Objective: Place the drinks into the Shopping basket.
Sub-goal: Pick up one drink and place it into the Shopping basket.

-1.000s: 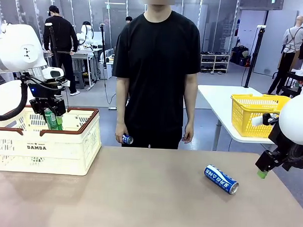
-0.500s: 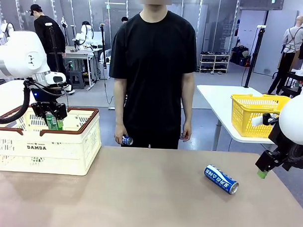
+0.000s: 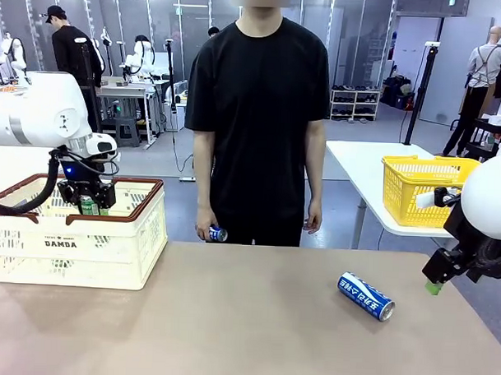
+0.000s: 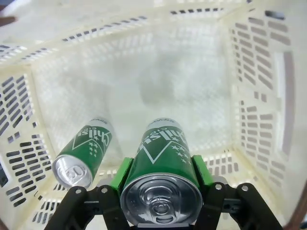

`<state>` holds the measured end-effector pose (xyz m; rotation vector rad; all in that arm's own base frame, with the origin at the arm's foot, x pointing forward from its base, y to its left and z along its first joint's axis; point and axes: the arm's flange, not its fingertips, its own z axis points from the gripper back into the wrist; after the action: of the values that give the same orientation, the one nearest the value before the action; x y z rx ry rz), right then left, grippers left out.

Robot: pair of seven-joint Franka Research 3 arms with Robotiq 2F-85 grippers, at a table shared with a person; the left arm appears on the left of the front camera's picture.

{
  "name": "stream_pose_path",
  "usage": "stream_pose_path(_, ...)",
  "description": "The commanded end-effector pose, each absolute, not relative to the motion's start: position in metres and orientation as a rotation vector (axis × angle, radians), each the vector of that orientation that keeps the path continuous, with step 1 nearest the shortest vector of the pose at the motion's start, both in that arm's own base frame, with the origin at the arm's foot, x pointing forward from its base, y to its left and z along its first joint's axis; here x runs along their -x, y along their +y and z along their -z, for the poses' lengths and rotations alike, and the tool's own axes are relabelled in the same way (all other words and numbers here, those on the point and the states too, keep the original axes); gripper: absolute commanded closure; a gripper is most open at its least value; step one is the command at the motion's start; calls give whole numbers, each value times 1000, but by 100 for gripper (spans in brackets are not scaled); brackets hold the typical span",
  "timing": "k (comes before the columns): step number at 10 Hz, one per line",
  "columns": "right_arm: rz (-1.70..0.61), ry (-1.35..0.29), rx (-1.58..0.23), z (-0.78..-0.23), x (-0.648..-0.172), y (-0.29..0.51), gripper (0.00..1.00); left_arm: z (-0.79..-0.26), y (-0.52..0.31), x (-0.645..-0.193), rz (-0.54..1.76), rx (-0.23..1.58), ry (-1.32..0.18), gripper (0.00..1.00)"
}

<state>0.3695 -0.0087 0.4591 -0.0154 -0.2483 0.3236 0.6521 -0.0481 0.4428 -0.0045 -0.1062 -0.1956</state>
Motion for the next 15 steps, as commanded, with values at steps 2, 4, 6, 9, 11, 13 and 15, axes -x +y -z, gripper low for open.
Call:
stream_pose_path(2,-337,-246,16,-460,-369,-10,0,-422,-54,-649,134,-21,-145,40)
stream_pose_path(4,-337,-246,16,-460,-369,-10,0,-409,-54,-651,140,-3,-134,40)
stream_pose_path(6,-337,-246,16,-460,-369,-10,0,-398,-53,-651,141,10,-114,40)
stream_pose_path(9,-337,-246,16,-460,-369,-10,0,-385,-47,-650,133,-23,-96,40)
stream_pose_path(11,-337,-246,16,-460,-369,-10,0,-378,-46,-650,134,-25,-78,40)
stream_pose_path(13,-337,-246,16,-460,-369,-10,0,-375,-46,-649,122,-33,-80,40)
stream_pose_path(15,-337,-246,16,-460,-369,-10,0,-371,-43,-647,121,-32,-75,40)
